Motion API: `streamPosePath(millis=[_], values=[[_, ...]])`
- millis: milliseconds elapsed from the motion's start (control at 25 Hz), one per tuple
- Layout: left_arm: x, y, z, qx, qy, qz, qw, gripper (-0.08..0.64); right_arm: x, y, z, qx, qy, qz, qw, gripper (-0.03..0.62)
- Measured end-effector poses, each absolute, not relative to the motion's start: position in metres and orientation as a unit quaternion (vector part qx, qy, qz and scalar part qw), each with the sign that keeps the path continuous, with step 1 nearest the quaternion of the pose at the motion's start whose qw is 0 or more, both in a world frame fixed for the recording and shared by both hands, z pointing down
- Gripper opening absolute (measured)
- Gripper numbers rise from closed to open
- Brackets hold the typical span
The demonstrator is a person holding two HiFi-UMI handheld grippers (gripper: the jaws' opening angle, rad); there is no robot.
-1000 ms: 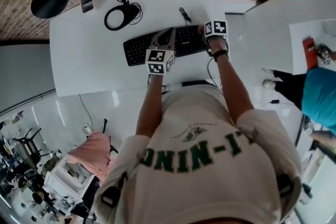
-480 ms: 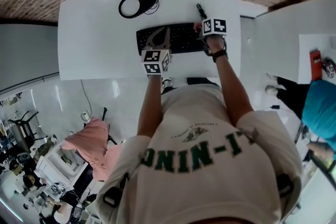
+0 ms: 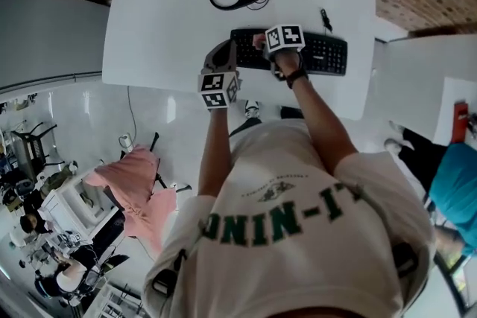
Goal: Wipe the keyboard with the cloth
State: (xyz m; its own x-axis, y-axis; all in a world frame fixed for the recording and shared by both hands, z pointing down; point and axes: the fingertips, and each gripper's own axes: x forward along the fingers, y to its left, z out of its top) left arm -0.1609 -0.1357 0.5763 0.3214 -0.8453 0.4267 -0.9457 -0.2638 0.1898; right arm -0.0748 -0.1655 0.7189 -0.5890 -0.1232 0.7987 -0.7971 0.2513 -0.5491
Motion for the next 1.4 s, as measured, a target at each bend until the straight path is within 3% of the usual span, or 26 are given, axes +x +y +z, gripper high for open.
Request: streamPosePath(millis=[440, 1400], values=[[-0.226, -0.114, 0.584, 0.754, -0.609, 0.107, 0.221, -0.008, -0.165, -0.157, 0.736, 0.292, -0.725, 0.517, 0.349, 0.049], [-0.194, -0.128, 0.588, 0.773, -0.585, 0.105, 0.223, -0.008, -0.135, -0.163, 0.745, 0.320, -0.713, 0.512, 0.355, 0.049]])
